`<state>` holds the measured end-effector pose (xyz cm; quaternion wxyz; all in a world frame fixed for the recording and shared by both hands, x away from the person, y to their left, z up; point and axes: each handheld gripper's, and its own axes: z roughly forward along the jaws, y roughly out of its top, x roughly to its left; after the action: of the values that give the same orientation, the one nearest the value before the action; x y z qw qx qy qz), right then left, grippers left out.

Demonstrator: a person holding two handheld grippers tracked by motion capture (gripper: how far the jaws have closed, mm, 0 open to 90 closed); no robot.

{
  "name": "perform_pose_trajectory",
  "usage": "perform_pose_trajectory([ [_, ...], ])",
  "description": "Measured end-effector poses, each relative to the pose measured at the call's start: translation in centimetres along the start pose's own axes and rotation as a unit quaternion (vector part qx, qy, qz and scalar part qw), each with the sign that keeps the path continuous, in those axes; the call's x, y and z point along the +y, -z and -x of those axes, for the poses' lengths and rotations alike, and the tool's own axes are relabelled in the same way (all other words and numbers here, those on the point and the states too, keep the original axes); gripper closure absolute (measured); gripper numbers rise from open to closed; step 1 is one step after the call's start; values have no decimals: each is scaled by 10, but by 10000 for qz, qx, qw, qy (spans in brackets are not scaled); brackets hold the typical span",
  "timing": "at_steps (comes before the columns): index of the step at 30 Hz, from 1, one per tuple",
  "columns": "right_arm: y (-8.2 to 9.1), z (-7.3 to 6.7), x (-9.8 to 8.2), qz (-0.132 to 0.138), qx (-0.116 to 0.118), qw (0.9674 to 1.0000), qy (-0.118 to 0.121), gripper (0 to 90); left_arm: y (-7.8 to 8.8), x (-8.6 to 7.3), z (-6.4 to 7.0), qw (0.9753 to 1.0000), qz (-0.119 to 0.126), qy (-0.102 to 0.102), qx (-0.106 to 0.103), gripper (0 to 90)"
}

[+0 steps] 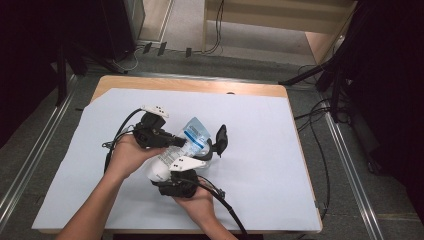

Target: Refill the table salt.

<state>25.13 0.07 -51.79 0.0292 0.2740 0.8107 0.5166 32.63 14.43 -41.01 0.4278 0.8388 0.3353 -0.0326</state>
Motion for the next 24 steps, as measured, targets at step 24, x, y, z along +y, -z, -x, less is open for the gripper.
perform_pose_trajectory([
  [24, 6, 3, 6, 333, 411, 9963, -676, 576, 4, -2, -1, 9999, -51, -7, -133, 846],
])
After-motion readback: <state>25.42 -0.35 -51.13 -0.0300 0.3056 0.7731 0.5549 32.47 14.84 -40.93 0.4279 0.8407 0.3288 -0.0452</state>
